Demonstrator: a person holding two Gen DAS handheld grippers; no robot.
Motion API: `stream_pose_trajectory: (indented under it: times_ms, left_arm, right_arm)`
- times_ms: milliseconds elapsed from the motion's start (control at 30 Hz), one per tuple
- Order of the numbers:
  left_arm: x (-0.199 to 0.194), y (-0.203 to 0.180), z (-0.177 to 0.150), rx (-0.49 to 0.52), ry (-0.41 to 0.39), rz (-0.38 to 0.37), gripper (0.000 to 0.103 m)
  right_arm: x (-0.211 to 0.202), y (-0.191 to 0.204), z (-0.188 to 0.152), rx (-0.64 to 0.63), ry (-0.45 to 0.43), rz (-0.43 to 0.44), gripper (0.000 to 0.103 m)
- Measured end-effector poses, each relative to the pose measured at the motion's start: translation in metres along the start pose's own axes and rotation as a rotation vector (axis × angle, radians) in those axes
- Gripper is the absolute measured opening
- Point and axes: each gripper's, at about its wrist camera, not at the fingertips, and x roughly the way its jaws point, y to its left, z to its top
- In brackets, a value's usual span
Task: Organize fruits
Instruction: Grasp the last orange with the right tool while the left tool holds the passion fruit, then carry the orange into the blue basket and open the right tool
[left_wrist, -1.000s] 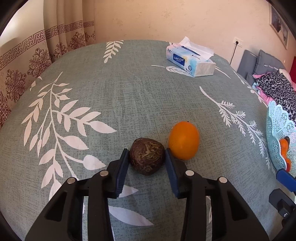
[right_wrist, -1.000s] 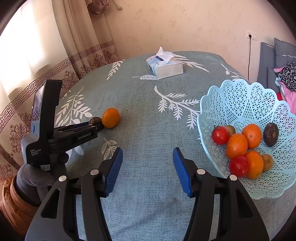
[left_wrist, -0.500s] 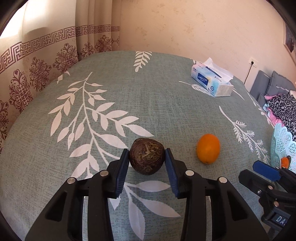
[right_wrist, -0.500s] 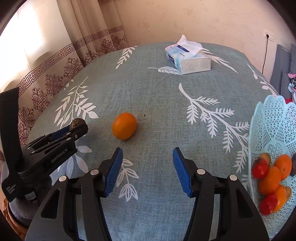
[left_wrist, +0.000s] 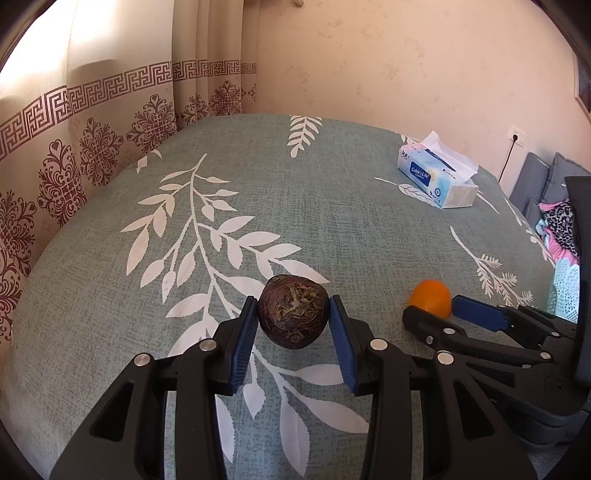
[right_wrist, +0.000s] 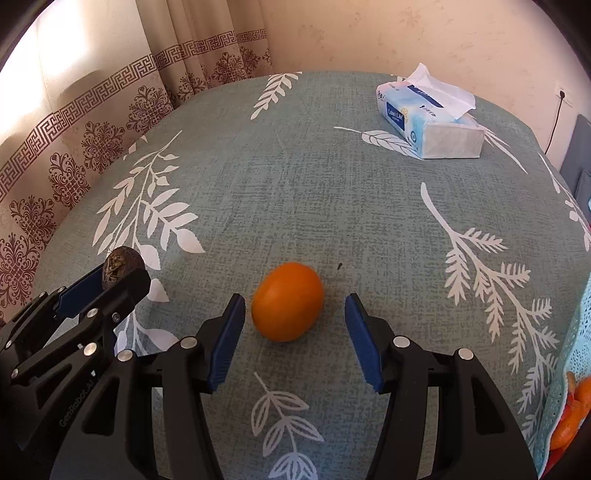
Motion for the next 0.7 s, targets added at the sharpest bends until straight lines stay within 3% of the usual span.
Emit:
stream_pose_trajectory:
  times_ms: [267,467,700]
  left_arm:
    - [-0.001,0.003,0.000,-0.018,0.001,0.000,0.040]
    - [-0.003,0.001,0.000,-0.009,-0.002,-0.004,0.040]
    - [-0.002,0.000,-0.001,-0.003,-0.001,-0.006,0.040]
  right_arm:
    - [0.010,0.006,0.003,-0.005,-0.004,-0.021,0.057]
    - [0.007,0.006,-0.001,-0.013,-0.013,-0.042,0.040]
    - [-0.006,-0.002,-0.013,0.023,-0.022,-0.049,0.040]
